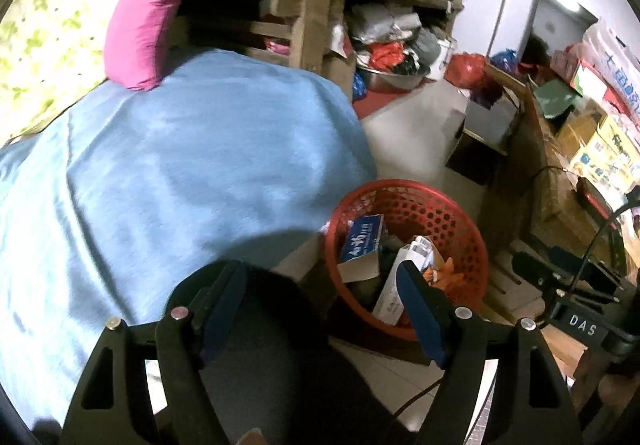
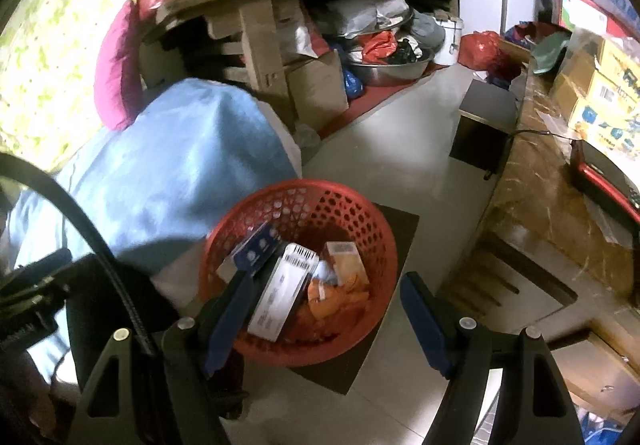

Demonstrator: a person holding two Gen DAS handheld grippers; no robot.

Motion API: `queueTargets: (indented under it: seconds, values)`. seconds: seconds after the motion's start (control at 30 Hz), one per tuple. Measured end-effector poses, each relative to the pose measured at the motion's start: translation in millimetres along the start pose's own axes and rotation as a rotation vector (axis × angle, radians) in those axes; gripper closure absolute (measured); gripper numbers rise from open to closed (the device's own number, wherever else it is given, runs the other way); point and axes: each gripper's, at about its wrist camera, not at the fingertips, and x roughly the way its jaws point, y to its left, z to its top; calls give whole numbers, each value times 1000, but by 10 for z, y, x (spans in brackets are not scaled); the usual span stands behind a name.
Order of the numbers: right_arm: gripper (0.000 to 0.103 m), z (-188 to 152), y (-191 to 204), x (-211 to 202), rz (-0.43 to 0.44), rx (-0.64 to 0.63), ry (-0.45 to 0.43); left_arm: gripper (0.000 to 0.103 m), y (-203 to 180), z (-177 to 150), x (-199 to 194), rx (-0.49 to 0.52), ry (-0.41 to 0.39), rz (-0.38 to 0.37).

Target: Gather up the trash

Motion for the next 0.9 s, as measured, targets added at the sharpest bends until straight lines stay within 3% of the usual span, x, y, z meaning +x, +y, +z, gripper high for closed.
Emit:
queueTargets:
  seconds: [0.13, 0.9]
  values:
    - [24, -110, 97, -97, -17, -39, -7, 16, 114, -97, -99, -39, -27, 10]
    - [24, -156, 192, -121, -9, -34, -27, 15, 60, -163, -202, -21, -42, 20]
